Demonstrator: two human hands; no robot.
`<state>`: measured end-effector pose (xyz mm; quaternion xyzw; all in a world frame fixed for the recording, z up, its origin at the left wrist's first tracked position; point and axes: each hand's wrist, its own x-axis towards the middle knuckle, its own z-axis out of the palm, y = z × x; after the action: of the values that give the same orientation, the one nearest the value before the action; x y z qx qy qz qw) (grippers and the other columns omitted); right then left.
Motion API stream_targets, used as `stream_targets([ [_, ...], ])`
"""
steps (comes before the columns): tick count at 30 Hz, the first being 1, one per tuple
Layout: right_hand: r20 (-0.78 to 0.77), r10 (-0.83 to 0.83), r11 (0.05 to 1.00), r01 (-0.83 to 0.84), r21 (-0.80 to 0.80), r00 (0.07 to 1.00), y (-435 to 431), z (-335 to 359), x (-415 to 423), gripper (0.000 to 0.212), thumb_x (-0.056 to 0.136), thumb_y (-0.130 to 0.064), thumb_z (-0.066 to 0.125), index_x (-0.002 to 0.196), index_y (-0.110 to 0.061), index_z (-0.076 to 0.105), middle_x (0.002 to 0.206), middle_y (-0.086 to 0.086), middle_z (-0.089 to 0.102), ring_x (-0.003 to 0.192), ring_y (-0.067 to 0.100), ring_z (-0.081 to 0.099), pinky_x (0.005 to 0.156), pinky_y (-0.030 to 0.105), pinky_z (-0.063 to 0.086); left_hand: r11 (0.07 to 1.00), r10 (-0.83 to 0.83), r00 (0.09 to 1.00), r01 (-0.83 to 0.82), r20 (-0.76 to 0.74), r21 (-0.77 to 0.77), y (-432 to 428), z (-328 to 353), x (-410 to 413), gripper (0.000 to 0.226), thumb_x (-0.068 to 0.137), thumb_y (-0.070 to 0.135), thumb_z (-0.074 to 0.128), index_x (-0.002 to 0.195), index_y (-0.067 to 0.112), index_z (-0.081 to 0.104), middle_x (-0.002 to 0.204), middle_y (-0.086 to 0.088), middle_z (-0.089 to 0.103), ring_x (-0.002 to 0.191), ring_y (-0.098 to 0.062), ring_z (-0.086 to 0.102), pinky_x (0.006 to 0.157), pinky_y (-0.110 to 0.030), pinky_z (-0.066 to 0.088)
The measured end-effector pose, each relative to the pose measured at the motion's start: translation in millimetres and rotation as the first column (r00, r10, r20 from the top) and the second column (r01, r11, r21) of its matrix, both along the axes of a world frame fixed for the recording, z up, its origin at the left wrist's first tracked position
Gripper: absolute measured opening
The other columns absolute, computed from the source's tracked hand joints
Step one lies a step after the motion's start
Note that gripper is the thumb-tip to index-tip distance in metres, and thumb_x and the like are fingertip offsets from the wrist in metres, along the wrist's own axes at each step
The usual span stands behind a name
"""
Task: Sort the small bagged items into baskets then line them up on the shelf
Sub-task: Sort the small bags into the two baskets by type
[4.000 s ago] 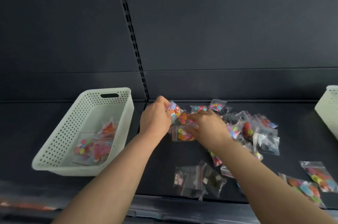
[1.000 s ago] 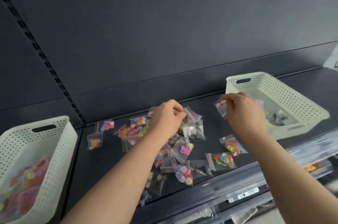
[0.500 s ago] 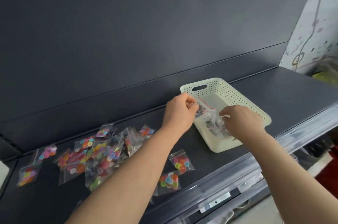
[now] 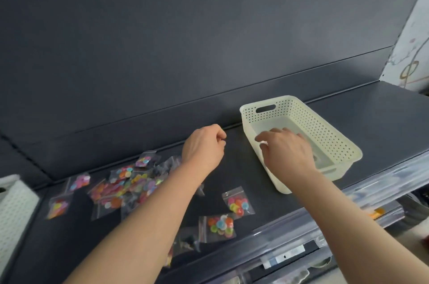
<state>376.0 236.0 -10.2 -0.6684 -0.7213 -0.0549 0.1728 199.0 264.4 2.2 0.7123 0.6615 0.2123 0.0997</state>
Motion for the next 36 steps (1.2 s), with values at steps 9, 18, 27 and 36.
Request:
stream_targets([
  [9,-0.041,0.243,0.957,-0.247,-0.153,0.969,0.4,-18.5,-79.9,0.031,0.095,-0.023,0.046,0.119,-0.033,0.062,0.114,-0.004,0.063,0.108,0.021,0.056,0.081,0.031,0.045,0.963,0.239,0.970,-0.242,-0.036,-0.120,-29.9,-22.1,-115.2,0.034,0.093,0.007,0.050,0.116,0.028,0.064,0.116,0.008,0.067,0.109,-0.017,0.060,0.084,-0.031,0.049],
  [18,-0.124,0.336,0.906,-0.356,-0.228,0.934,-6.7,-38.0,-115.1,0.032,0.090,-0.039,0.058,0.120,-0.029,0.062,0.108,-0.003,0.064,0.103,0.019,0.056,0.078,0.032,0.050,0.968,-0.015,0.987,-0.025,-0.159,-0.249,-43.2,-42.9,-126.4,0.050,0.095,0.026,0.058,0.141,0.036,0.040,0.132,0.007,0.056,0.112,-0.017,0.056,0.087,-0.038,0.052],
  [27,-0.084,0.310,0.921,-0.321,-0.221,0.947,-14.5,-42.8,-124.9,0.037,0.089,-0.041,0.060,0.124,-0.032,0.059,0.125,-0.008,0.059,0.113,0.017,0.052,0.089,0.032,0.045,0.967,0.081,0.978,-0.123,-0.191,-0.221,-48.5,-43.6,-154.0,0.036,0.095,0.023,0.061,0.130,0.025,0.057,0.132,-0.001,0.058,0.113,-0.020,0.058,0.091,-0.036,0.050],
  [36,-0.103,0.309,0.920,-0.324,-0.222,0.946,-16.5,-40.4,-126.4,0.032,0.089,-0.039,0.061,0.120,-0.031,0.062,0.123,-0.007,0.058,0.112,0.015,0.052,0.086,0.029,0.047,0.984,0.041,0.995,-0.056,-0.093,-0.171,-40.1,-37.2,-138.6,0.040,0.099,0.020,0.053,0.138,0.026,0.048,0.136,0.003,0.056,0.117,-0.018,0.056,0.091,-0.035,0.050],
])
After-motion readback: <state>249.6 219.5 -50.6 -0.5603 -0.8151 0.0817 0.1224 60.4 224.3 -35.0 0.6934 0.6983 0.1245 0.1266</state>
